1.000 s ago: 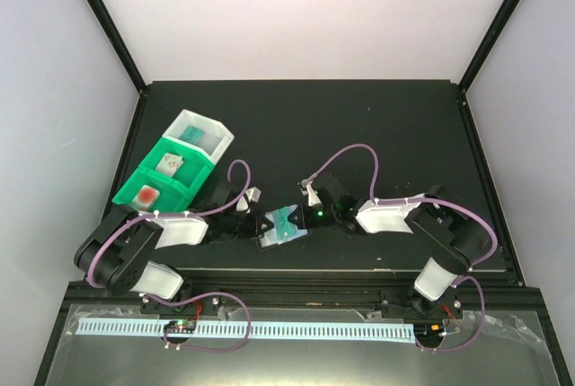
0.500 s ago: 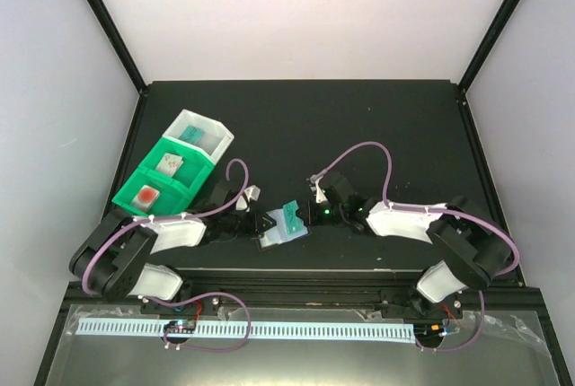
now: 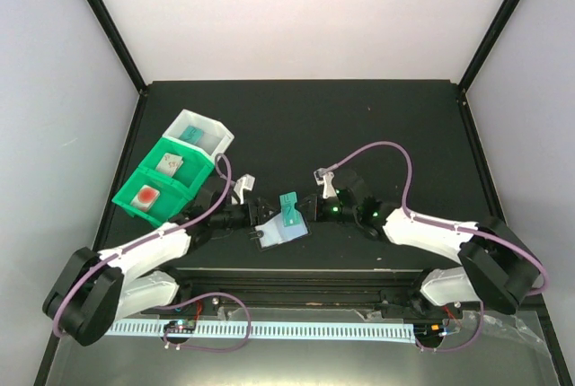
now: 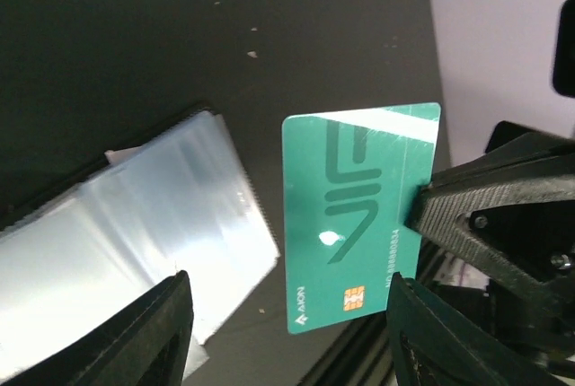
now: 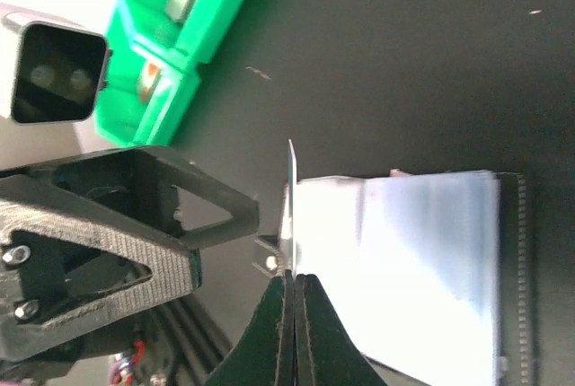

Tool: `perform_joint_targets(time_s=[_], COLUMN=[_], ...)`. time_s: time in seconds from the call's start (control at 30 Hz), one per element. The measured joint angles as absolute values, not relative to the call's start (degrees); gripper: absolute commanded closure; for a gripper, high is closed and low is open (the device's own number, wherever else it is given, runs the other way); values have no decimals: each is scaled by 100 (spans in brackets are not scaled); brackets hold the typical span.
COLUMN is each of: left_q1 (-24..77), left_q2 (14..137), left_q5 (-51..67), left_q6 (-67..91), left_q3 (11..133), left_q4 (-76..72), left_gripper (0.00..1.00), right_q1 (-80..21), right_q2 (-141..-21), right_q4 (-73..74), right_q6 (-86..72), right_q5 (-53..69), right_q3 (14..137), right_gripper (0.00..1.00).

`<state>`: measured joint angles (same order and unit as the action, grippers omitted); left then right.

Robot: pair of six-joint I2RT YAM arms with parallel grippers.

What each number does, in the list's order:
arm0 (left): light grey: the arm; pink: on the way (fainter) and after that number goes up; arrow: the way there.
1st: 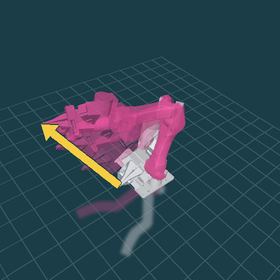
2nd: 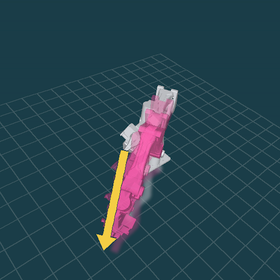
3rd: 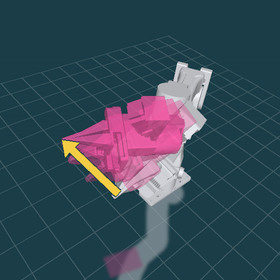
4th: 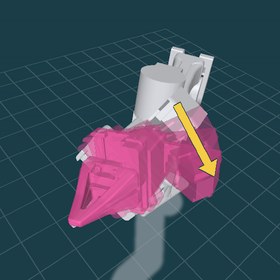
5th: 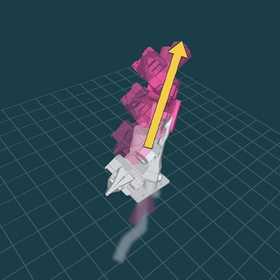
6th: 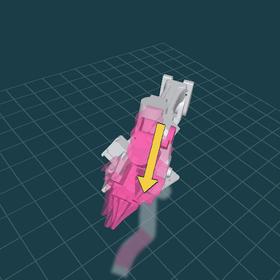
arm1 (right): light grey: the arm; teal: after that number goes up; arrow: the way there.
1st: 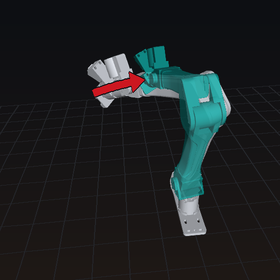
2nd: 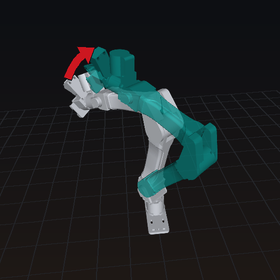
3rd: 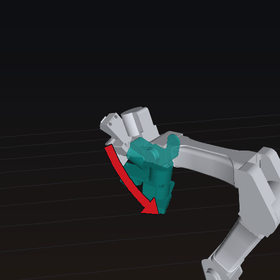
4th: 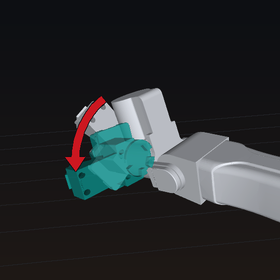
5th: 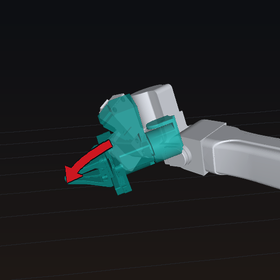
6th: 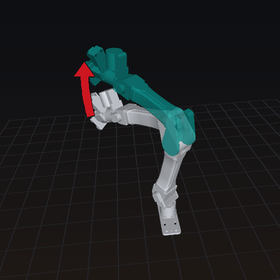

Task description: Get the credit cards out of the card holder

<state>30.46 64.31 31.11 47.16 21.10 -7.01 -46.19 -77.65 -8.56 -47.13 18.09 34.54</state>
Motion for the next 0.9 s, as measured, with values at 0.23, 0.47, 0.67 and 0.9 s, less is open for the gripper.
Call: perform_joint_targets(time_s=[0.23,0.47,0.67,0.9], left_q1=[3046,3046,3046,3048], left_q2=[5865,5653,5559,5422], left_q5=[3548,3833,3940,4145], left_q6=[5301,5808,6147,6233], left_q3=[1651,1321,1214,1188], left_q4=[-1463,-2388,-2908,-3297], left_gripper=[41,67,93,99], right_q1=[-4619,-4619,-4619,-4578], right_q2=[-7428,-7365,-7306,-7225], right_q4=[-1732,-2650,-3055,-2969], right_q6=[-5271,-5843,-6051,-5771], right_q5=[2359,2751,2912,3020], right_q3=[3028,2738,2685,2652], right_gripper=[99,99,94,75])
